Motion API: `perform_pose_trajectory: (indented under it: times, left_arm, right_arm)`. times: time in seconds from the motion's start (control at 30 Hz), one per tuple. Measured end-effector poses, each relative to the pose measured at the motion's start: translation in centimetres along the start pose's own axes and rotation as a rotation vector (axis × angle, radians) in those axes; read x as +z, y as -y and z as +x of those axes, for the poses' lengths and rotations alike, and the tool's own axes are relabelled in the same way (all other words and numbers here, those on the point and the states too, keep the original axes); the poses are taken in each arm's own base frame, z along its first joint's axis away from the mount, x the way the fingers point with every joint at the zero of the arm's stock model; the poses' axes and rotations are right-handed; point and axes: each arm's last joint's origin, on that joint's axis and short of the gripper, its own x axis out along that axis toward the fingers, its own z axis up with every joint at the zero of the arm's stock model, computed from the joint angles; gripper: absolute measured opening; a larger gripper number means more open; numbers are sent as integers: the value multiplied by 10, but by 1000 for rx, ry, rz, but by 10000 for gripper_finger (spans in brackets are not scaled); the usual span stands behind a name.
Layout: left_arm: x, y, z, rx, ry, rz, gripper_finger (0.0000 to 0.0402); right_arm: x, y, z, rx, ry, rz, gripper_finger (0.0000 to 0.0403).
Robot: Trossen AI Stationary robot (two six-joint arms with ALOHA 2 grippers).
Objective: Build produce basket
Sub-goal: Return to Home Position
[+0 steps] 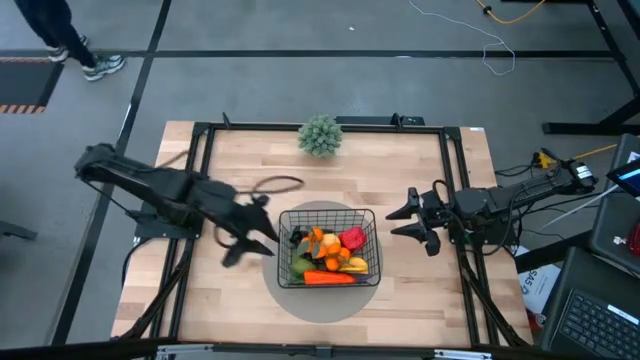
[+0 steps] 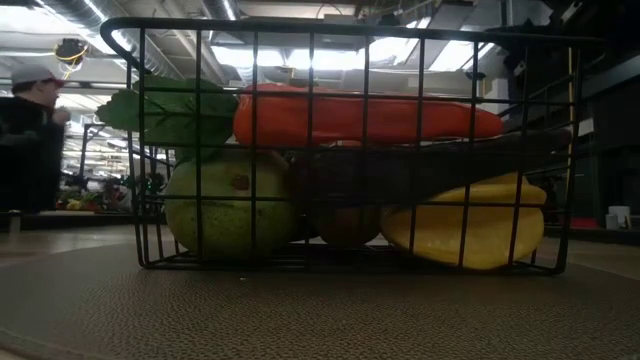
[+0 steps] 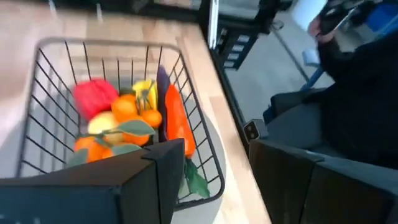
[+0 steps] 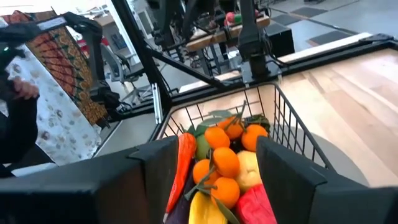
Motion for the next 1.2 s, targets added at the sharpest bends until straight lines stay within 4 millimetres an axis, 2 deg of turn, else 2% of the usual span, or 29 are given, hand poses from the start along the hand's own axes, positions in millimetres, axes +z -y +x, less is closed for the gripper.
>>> perform_pose_trajectory:
  times: [0.1,0.33,0.47,0.67,0.73,0.83,0.97,1.2]
  left_arm:
    - [-16,-5,-23,-4,59,22,166]
    - [-75,-26,-62,-48,338,45,166]
    - [-110,-36,-79,-58,510,108,166]
    - [-147,-46,-98,-69,686,139,166]
    - [-153,-48,-100,-71,725,167,166]
    - [-157,-50,-95,-51,695,192,166]
    - [-159,-53,-91,8,699,179,166]
    - [-160,-53,-91,17,692,221,166]
  right_arm:
    - [-1,0,-1,-3,-7,0,207]
    - [-2,1,-1,-8,-19,-20,207]
    - [-2,1,-1,-8,-18,-20,207]
    - [-2,1,-1,-8,-18,-20,207]
    - [-2,1,-1,-8,-19,-22,207]
    - [-2,1,-1,-8,-20,-25,207]
    - [-2,1,-1,-9,-20,-39,207]
    - [-2,1,-1,-8,-18,-119,207]
